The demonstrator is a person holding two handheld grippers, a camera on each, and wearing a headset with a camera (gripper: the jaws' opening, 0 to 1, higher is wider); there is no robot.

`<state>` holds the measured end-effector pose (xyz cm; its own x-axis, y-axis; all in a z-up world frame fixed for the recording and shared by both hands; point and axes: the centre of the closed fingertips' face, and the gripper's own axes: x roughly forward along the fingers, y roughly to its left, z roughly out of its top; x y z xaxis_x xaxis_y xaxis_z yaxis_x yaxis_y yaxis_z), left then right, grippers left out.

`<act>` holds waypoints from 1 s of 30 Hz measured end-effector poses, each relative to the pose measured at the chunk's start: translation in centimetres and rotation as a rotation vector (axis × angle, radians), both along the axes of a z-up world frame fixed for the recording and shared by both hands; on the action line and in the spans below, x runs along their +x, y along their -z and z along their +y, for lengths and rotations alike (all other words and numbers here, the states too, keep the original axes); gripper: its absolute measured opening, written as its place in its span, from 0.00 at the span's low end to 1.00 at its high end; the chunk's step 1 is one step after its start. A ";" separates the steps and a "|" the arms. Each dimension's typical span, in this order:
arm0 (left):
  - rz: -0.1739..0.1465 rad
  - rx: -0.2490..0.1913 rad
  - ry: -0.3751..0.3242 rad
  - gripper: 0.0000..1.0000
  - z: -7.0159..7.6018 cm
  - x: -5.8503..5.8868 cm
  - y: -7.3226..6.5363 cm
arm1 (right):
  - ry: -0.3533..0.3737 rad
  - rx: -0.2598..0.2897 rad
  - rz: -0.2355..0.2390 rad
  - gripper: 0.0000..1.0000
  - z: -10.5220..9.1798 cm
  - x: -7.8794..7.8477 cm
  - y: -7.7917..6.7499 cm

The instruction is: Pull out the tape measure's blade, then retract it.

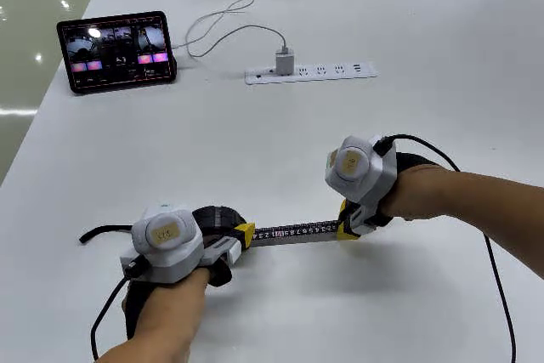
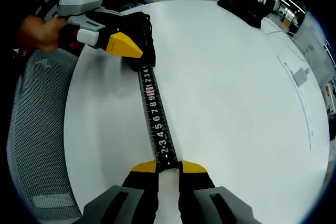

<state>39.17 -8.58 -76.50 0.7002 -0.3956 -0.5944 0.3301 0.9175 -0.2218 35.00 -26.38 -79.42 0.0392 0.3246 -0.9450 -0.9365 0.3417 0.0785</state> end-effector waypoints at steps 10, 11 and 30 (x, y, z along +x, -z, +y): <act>0.001 0.000 0.000 0.60 0.0 0.0 0.0 | -0.004 0.003 -0.002 0.10 0.6 0.1 0.0; 0.001 0.000 0.000 0.60 0.0 0.0 0.0 | -0.004 0.003 -0.002 0.10 0.7 0.1 0.0; 0.002 -0.002 0.000 0.60 0.0 0.0 0.0 | -0.026 0.017 -0.005 0.09 1.6 0.2 0.0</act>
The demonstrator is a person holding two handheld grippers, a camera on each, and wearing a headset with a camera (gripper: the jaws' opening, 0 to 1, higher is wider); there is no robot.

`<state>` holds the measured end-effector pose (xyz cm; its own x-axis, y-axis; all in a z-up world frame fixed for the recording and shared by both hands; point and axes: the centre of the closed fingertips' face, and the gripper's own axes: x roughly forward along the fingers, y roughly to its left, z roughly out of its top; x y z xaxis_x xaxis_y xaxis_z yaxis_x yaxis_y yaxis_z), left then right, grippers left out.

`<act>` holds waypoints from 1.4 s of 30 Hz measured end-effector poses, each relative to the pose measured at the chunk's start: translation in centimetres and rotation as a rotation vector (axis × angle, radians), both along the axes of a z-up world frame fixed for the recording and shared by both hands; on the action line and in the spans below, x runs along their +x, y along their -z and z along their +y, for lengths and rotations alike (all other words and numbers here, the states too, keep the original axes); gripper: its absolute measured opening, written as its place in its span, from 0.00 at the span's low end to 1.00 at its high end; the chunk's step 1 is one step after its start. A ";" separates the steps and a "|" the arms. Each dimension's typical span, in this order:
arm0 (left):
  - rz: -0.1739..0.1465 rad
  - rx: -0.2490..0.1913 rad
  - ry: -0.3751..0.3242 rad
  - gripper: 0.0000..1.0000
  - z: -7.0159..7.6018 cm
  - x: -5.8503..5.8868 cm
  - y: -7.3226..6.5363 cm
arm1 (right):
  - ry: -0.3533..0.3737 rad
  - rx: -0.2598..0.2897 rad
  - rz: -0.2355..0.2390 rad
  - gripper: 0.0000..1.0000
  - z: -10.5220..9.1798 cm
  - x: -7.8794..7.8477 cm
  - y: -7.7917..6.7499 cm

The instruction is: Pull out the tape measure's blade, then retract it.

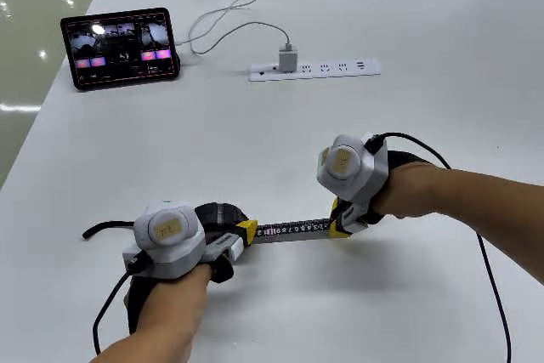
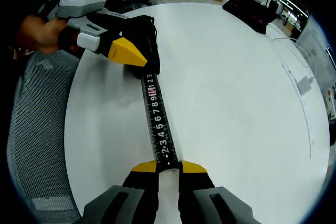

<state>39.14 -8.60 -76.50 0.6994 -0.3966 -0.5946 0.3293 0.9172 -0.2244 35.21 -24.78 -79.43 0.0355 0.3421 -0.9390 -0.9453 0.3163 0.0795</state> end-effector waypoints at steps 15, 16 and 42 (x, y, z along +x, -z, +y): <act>0.001 0.000 0.001 0.61 0.0 0.0 0.0 | -0.089 0.011 -0.032 0.10 0.7 -0.1 0.0; 0.001 0.000 0.000 0.61 0.0 0.0 0.0 | -0.085 0.011 -0.030 0.10 0.7 -0.1 0.0; 0.002 -0.002 0.001 0.61 0.0 0.0 0.1 | -0.090 0.007 -0.028 0.10 1.8 0.1 0.0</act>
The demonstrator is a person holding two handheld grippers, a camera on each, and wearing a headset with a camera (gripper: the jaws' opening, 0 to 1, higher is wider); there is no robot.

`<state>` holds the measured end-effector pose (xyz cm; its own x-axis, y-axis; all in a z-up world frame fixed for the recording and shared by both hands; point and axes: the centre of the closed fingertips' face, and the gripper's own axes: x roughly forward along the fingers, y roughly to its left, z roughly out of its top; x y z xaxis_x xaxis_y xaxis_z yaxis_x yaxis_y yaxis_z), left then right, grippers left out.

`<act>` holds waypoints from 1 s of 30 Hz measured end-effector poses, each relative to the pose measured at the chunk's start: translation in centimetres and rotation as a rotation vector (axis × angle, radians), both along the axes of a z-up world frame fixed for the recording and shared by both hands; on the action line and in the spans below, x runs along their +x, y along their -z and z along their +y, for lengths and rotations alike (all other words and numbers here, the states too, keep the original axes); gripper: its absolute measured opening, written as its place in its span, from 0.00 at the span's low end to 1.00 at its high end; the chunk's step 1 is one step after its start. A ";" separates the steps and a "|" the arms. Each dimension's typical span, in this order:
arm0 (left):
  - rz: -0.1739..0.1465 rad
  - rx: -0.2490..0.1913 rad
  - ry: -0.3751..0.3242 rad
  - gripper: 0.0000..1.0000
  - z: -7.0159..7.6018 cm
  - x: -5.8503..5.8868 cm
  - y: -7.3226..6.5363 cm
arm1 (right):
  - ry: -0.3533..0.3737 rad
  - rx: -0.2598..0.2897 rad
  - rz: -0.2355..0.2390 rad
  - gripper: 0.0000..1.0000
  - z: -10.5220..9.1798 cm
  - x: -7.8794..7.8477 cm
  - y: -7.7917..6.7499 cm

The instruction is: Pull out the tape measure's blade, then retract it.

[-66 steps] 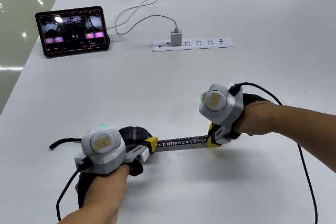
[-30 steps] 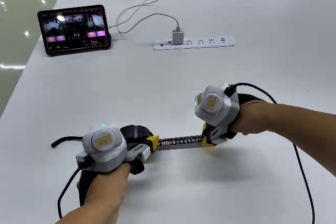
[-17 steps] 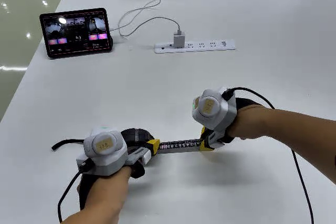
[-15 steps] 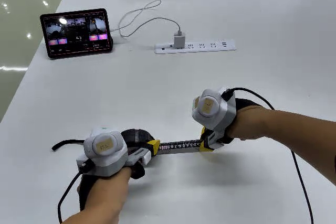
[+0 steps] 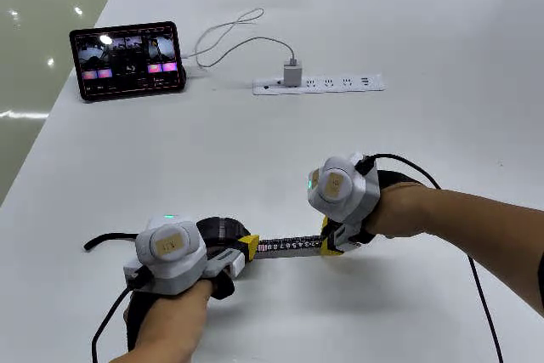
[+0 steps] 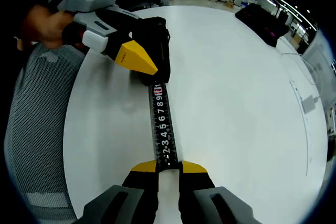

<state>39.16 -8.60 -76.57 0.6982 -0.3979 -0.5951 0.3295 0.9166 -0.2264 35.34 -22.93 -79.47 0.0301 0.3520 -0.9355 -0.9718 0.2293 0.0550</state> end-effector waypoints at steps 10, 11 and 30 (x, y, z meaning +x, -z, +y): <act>0.002 0.000 0.000 0.61 0.0 0.0 0.0 | 0.018 0.003 0.010 0.10 0.4 0.1 0.0; 0.002 0.000 0.000 0.61 0.0 0.0 0.0 | 0.019 0.002 0.010 0.10 0.4 0.1 0.0; 0.001 0.000 -0.002 0.61 0.0 0.0 0.0 | 0.030 0.003 0.004 0.10 1.2 0.2 0.1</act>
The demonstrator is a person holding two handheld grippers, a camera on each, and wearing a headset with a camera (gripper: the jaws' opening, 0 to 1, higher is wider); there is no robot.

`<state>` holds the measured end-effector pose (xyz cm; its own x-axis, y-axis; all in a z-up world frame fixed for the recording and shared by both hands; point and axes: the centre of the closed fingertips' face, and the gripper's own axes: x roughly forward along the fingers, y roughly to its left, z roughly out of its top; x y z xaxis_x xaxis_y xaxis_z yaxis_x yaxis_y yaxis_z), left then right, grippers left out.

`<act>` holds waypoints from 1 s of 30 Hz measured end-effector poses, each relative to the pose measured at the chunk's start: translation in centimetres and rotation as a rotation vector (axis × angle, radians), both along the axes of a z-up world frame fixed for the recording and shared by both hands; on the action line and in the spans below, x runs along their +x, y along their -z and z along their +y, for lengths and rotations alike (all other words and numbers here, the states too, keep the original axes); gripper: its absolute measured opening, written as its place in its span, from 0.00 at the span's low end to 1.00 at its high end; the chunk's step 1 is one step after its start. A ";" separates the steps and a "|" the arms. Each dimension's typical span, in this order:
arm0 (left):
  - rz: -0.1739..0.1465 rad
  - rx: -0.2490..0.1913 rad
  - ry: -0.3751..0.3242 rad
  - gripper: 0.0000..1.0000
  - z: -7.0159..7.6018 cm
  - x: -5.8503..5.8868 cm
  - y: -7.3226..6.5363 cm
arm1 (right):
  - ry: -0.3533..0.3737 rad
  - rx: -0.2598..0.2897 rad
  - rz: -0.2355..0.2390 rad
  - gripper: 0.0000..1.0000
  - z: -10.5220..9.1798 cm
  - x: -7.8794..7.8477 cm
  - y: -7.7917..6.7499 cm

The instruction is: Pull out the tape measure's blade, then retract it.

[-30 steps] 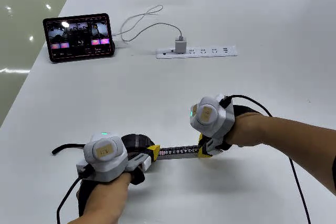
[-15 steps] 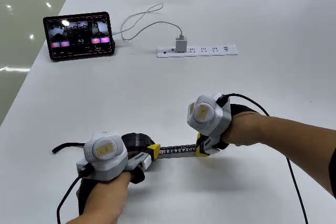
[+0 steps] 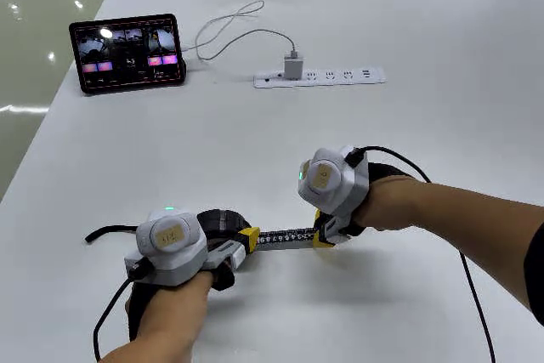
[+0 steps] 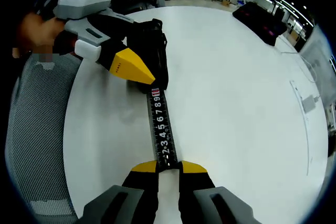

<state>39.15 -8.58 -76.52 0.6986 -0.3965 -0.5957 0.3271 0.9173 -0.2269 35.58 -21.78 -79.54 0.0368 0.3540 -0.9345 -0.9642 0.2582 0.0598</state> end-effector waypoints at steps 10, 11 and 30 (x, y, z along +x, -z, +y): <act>-0.003 0.001 0.000 0.61 0.0 0.0 0.0 | -0.009 0.001 -0.006 0.10 0.4 0.0 0.0; -0.002 0.001 0.000 0.61 0.0 0.0 0.0 | -0.006 0.003 -0.003 0.10 0.4 0.1 0.0; 0.000 0.000 0.000 0.61 0.0 0.0 0.0 | -0.024 -0.012 0.006 0.10 1.1 0.2 0.0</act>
